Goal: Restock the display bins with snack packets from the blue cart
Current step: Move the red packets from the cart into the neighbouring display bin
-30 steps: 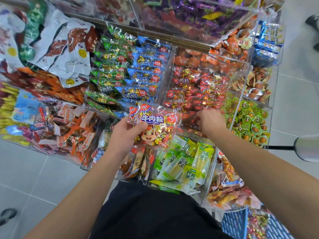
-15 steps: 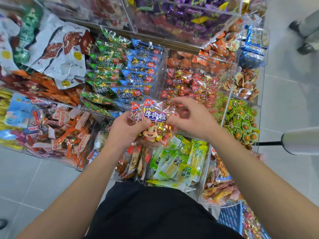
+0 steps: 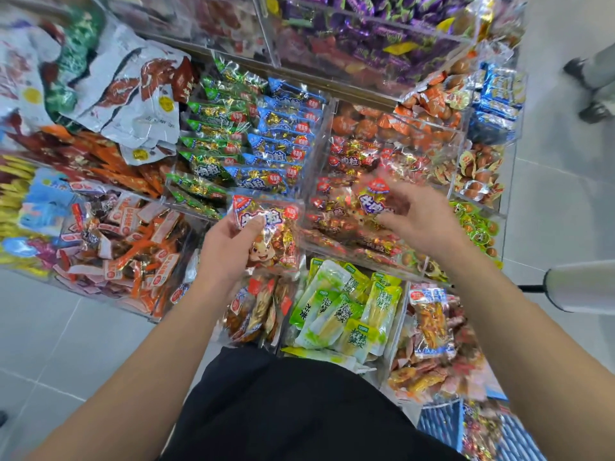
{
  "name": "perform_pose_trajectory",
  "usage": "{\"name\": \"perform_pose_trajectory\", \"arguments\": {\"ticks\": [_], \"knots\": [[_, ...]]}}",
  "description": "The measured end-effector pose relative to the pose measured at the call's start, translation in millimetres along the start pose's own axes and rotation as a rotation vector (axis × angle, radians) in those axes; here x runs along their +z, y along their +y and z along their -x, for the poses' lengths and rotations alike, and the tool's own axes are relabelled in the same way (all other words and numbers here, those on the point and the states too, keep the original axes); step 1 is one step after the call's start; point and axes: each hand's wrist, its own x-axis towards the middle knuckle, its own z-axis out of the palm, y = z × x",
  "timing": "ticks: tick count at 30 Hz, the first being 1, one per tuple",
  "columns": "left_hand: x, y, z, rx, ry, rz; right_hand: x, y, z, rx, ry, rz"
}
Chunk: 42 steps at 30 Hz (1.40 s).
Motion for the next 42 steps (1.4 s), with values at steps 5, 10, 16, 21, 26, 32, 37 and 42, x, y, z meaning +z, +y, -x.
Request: {"name": "perform_pose_trajectory", "arguments": {"ticks": [5, 10, 16, 21, 26, 32, 37, 42], "knots": [[-11, -8, -9, -0.006, 0.047, 0.052, 35, -7, -16, -0.171, -0.143, 0.291], [-16, -8, -10, -0.002, 0.011, 0.052, 70, -10, -34, -0.126, -0.162, 0.42], [-13, -1, -4, -0.01, 0.014, 0.048, 106, -15, -44, -0.152, -0.117, 0.573], [-13, 1, -3, -0.004, -0.004, 0.059, 116, -14, -52, -0.16, -0.145, 0.618], [-14, 1, -4, 0.0, -0.009, 0.065, 95, -8, -47, -0.126, -0.143, 0.4], [-19, 1, -5, -0.024, 0.002, 0.084, 115, -13, -49, -0.158, -0.092, 0.577], [-29, -7, -13, -0.03, -0.012, 0.072, 126, -11, -62, -0.132, -0.122, 0.682], [-34, -3, -15, -0.064, 0.002, 0.096, 121, -9, -67, -0.088, -0.185, 0.536]]}}
